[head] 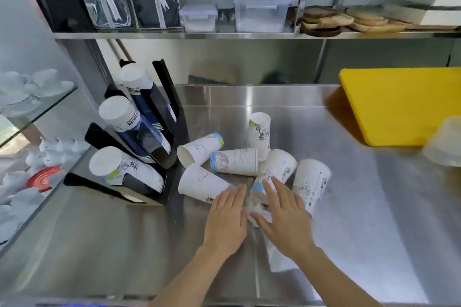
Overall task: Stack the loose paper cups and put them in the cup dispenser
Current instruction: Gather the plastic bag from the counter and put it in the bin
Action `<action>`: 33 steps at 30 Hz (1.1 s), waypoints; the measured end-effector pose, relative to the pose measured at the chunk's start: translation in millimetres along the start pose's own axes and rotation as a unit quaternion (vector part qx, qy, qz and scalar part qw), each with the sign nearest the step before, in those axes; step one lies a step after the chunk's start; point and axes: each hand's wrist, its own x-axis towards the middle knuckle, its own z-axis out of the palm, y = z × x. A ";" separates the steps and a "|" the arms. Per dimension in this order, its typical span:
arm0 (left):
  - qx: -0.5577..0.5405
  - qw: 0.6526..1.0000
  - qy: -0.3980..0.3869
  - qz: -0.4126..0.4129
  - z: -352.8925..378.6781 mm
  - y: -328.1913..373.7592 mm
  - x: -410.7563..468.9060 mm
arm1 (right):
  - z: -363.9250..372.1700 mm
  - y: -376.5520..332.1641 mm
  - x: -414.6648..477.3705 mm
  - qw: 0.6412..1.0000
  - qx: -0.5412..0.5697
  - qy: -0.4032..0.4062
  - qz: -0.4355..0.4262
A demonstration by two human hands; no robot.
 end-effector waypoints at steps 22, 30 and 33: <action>0.005 0.997 -0.022 -0.070 15.8 9.2 -10.1 | -31.8 1.6 7.4 0.928 0.298 0.036 0.219; -0.260 0.939 -0.027 -0.224 -17.3 11.8 -0.5 | -36.6 5.6 26.7 0.923 0.314 0.008 0.222; -0.288 0.928 -0.029 -0.235 -22.7 11.4 2.5 | -23.9 -2.8 21.5 0.950 0.246 -0.087 0.174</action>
